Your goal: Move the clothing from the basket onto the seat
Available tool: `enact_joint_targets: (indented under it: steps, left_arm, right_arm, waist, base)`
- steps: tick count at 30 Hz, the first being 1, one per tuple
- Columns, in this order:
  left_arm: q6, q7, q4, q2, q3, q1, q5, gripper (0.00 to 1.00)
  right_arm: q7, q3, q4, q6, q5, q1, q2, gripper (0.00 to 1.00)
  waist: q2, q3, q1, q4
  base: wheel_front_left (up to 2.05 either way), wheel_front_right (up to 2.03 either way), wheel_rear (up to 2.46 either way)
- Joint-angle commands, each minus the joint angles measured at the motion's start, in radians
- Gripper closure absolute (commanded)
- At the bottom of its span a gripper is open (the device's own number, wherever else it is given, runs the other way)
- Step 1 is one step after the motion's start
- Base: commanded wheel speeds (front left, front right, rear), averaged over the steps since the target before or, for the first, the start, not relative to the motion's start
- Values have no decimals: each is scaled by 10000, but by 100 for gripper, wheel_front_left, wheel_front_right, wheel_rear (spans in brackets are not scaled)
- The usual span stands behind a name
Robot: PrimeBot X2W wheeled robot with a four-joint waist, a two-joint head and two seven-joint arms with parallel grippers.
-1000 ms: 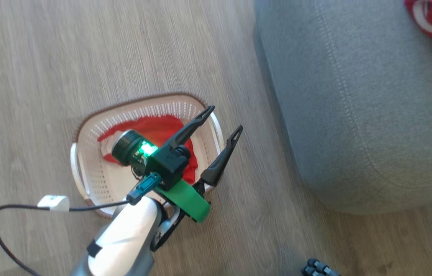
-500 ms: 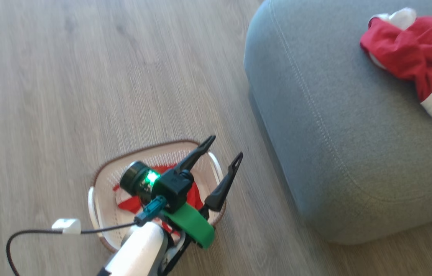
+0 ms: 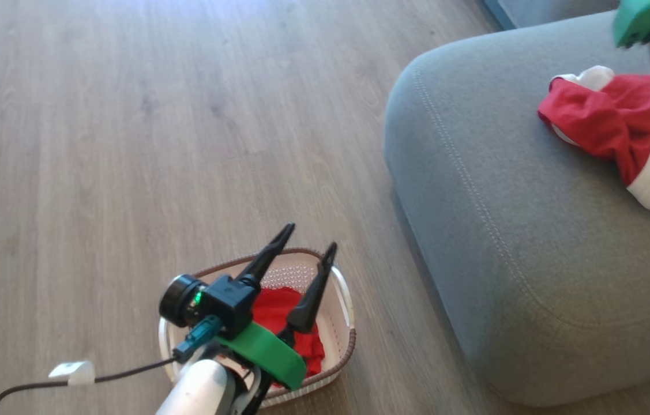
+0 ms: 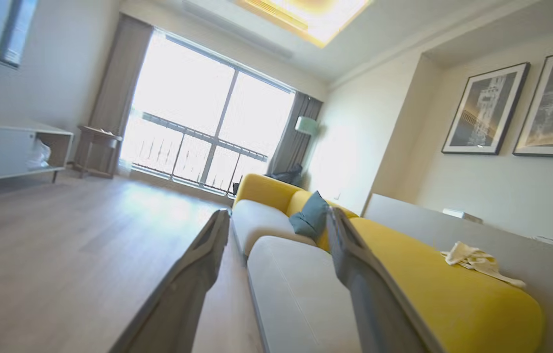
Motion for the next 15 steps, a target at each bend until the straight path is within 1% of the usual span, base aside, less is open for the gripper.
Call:
enact_joint_targets:
  steps: [1, 3, 5, 7, 11, 13, 15]
  left_arm:
    - [92, -51, -417, -47, 459, -219, -101, 0]
    - [77, -51, -425, -48, 492, -187, -84, 0]
    - [67, -51, -448, -48, 528, -195, -85, 0]
    - [71, -51, -468, -48, 586, -211, -107, 0]
    - [89, -51, -482, -48, 711, -224, -174, 0]
    - [118, -51, -473, -48, 795, -200, -202, 0]
    - [182, -51, -470, -48, 910, -173, -226, 0]
  right_arm:
    - [-85, 428, -1364, -4, 708, 875, -139, 0]
    - [-86, 671, -3062, -4, 1642, 2169, -526, 0]
    - [-87, 715, -4494, -4, 2164, 3317, -825, 0]
    - [-87, 583, -5648, -4, 2506, 4262, -924, 0]
    - [-88, 250, -7490, -4, 2719, 5707, -688, 0]
    - [-88, 229, -8072, -4, 2735, 6303, -472, 0]
    - [-88, 276, -8372, -4, 2628, 6824, -331, 0]
  waist:
    - [0, -73, 1, 174]
    - [0, -101, 1, 375]
    - [0, -108, 1, 599]
    - [0, -122, 1, 815]
    - [0, -157, 1, 1217]
    - [0, -184, 1, 1385]
    - [0, -201, 1, 1564]
  base:
    - [0, 0, 0]
    - [0, 0, 0]
    - [0, 0, 0]
    - [0, 0, 0]
    - [0, 0, 0]
    - [0, 0, 0]
    - [0, 0, 0]
